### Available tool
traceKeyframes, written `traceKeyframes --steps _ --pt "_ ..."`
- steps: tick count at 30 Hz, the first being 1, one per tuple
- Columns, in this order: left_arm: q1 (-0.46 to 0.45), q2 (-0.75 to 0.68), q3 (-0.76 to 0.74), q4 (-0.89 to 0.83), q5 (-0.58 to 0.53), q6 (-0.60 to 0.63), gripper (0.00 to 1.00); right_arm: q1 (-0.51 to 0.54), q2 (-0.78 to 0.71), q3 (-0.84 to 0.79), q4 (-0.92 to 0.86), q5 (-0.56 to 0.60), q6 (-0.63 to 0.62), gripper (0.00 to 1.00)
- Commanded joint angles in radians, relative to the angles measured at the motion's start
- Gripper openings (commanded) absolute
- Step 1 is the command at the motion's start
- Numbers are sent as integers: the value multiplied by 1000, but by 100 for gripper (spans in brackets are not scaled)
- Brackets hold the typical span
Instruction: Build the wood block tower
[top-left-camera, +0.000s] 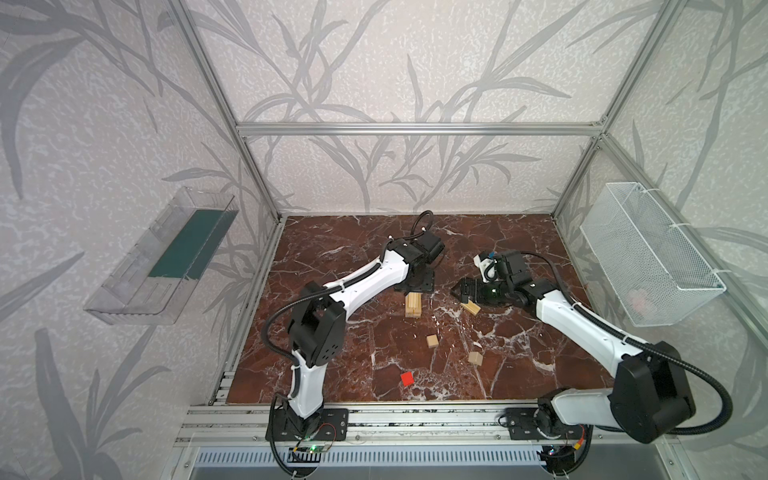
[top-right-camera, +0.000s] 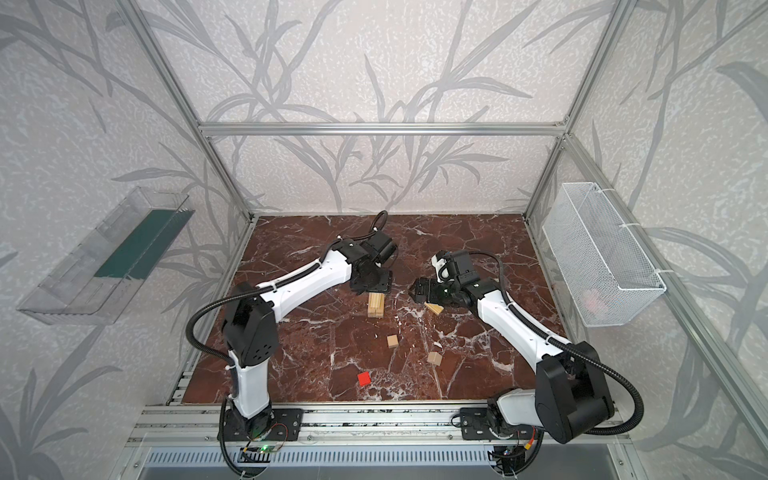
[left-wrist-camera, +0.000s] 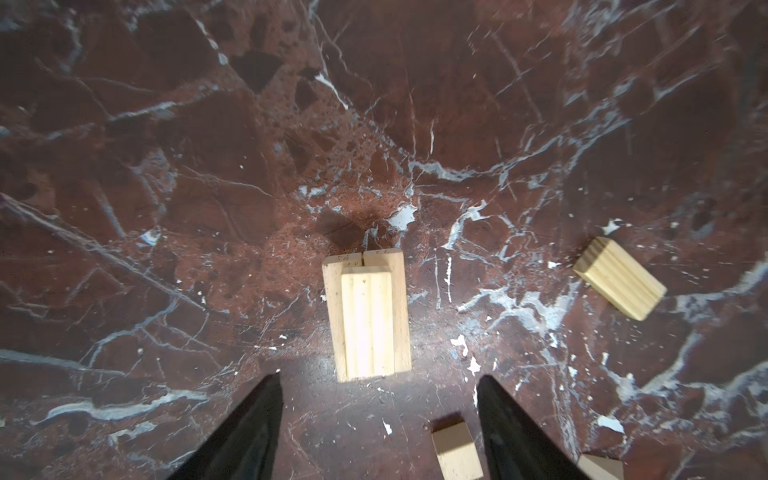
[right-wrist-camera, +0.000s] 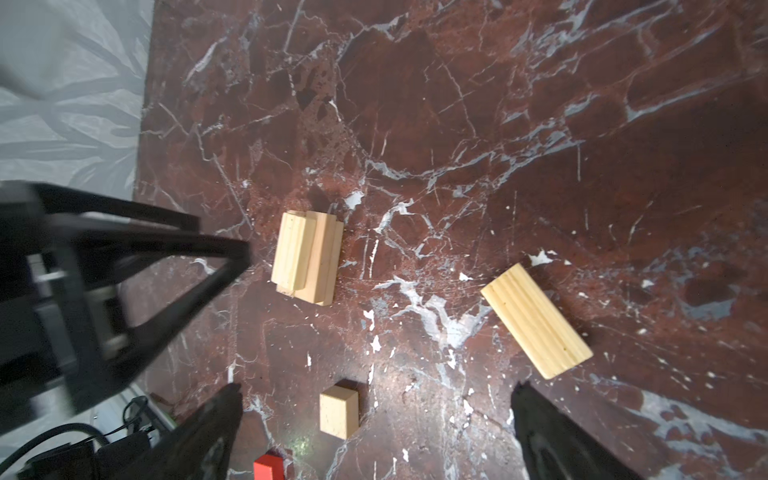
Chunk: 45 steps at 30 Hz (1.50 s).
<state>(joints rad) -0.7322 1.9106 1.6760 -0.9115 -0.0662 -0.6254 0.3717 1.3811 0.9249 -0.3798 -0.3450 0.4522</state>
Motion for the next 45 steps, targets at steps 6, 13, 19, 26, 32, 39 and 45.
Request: traceKeyframes --steps 6,13,19,26,32,39,45 --pt "2 -207 -188 124 -26 48 81 -5 178 134 -155 139 -137 99" --pt "13 -350 -373 257 -15 56 90 -6 314 218 -207 178 -211 99" --pt "25 -446 -487 323 -2 52 100 -7 412 261 -240 166 -242 100" --pt "42 -499 -559 354 -5 15 100 -7 459 284 -241 126 -236 95" --pt "58 -518 -591 362 -4 -3 100 -2 442 241 -239 109 -219 88" --pt "76 -522 -615 375 13 -27 100 60 411 209 -278 175 -198 76" --pt "83 -533 -633 391 21 -37 99 99 395 206 -299 275 -131 68"
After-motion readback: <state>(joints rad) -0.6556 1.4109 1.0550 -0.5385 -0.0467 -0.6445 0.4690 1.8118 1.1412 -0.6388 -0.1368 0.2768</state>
